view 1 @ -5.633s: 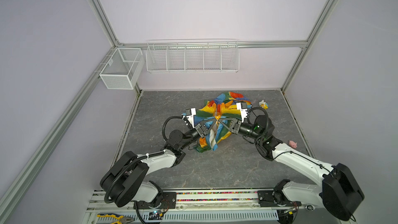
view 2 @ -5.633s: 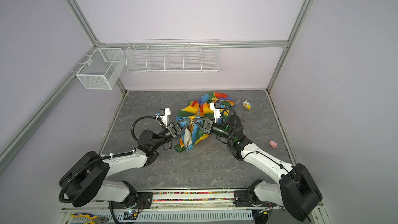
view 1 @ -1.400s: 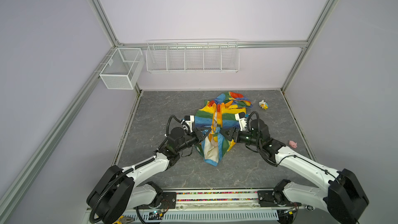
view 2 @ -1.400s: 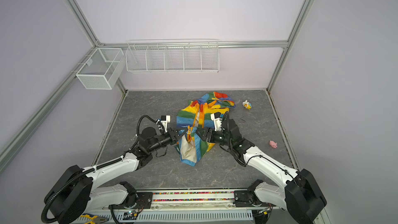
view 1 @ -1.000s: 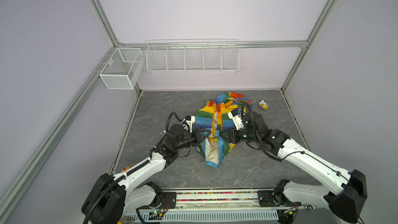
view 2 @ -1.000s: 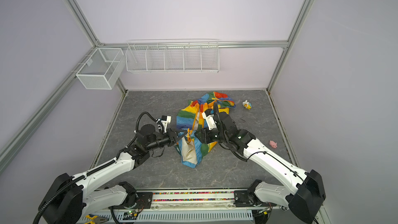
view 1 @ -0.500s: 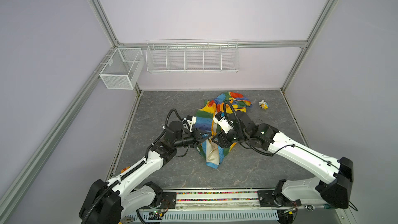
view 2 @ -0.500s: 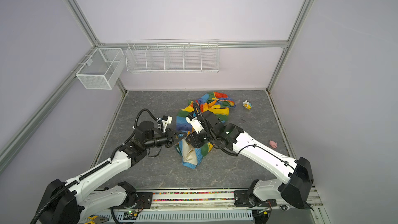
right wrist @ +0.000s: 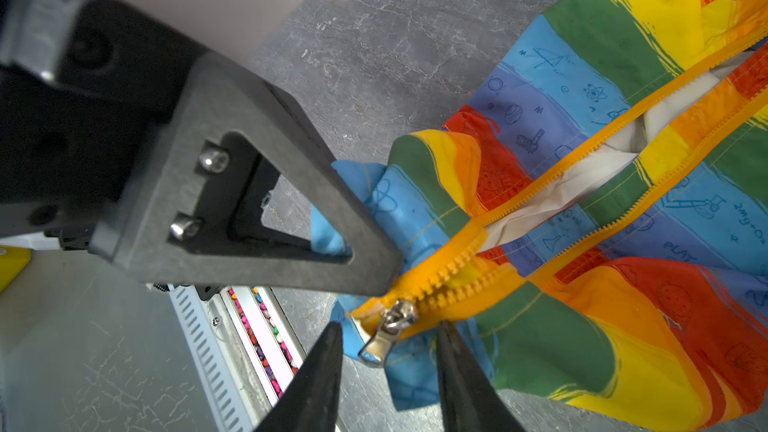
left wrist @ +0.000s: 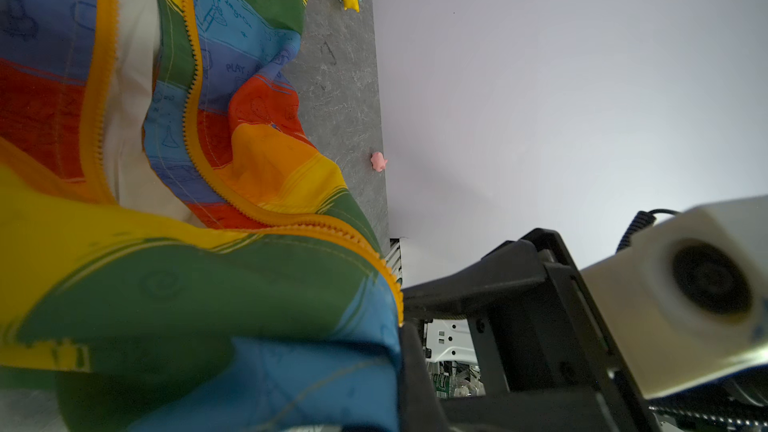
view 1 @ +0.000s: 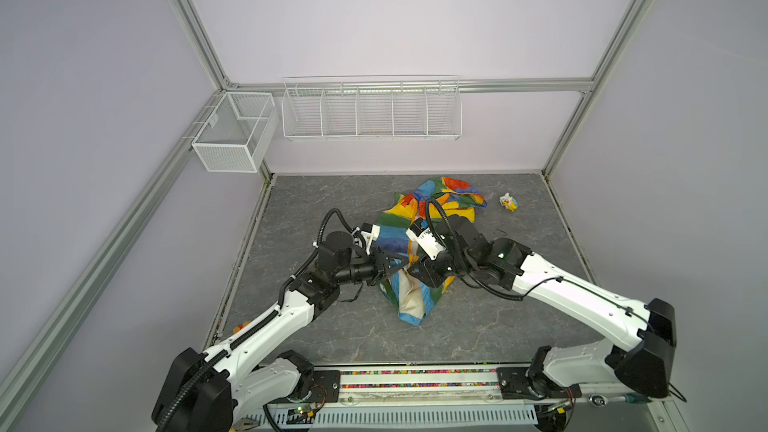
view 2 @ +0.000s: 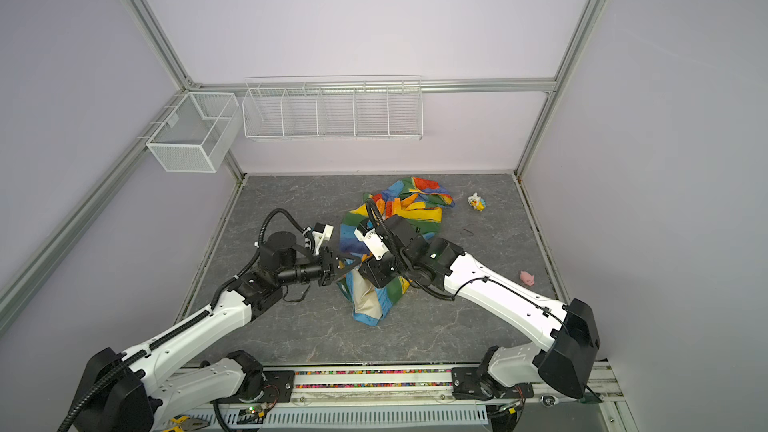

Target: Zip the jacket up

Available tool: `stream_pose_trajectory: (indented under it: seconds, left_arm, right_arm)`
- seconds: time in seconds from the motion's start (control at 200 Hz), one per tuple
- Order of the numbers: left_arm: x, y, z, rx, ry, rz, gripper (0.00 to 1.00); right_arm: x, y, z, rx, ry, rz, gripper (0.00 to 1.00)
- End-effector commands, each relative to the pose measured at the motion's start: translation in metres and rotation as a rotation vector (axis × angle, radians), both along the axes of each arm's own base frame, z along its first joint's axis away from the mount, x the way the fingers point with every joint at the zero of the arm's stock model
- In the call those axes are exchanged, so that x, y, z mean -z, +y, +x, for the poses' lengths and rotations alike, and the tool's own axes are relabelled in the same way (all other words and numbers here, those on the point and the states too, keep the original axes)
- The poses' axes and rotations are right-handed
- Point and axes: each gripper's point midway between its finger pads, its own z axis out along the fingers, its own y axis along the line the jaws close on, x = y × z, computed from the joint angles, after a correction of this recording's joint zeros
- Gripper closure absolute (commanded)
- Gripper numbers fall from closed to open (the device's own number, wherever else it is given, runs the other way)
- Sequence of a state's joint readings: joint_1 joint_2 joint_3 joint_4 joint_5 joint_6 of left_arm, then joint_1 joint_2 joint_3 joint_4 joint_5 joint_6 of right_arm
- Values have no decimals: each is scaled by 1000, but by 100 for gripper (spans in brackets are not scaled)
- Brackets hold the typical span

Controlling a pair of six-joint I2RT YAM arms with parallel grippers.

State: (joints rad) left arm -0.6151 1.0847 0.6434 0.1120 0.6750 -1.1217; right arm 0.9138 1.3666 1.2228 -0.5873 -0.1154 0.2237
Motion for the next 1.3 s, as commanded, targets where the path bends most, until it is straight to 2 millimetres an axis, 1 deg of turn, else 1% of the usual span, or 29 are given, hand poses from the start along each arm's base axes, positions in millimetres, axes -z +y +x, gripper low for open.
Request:
stream_pose_trajectory:
  seconds: [0.0, 0.19, 0.435, 0.875, 0.975, 1.075, 1.24, 1.295]
  left_arm:
    - [-22, -1, -1, 15, -32, -40, 100]
    - [-19, -1, -2, 16, -27, -38, 100]
    - [-16, -1, -1, 15, -22, -32, 100]
    - [-14, -1, -2, 22, -15, -31, 100]
    - [-14, -2, -3, 25, -16, -32, 100]
    - [-13, -1, -3, 27, -14, -30, 100]
    - [-12, -2, -3, 29, -11, -29, 100]
    - [-11, -2, -4, 32, -9, -28, 100]
  right_arm:
    - [-3, 4, 2, -17, -24, -10, 63]
    - [1, 3, 3, -10, -25, -22, 71]
    - [1, -3, 2, 2, -33, -26, 77]
    - [3, -8, -1, 11, -37, -18, 84]
    - [2, -8, -1, 13, -38, -18, 88]
    - [2, -8, -1, 14, -39, -17, 89]
    - [2, -10, 1, 20, -45, -22, 93]
    - [1, -10, 1, 24, -50, -21, 93]
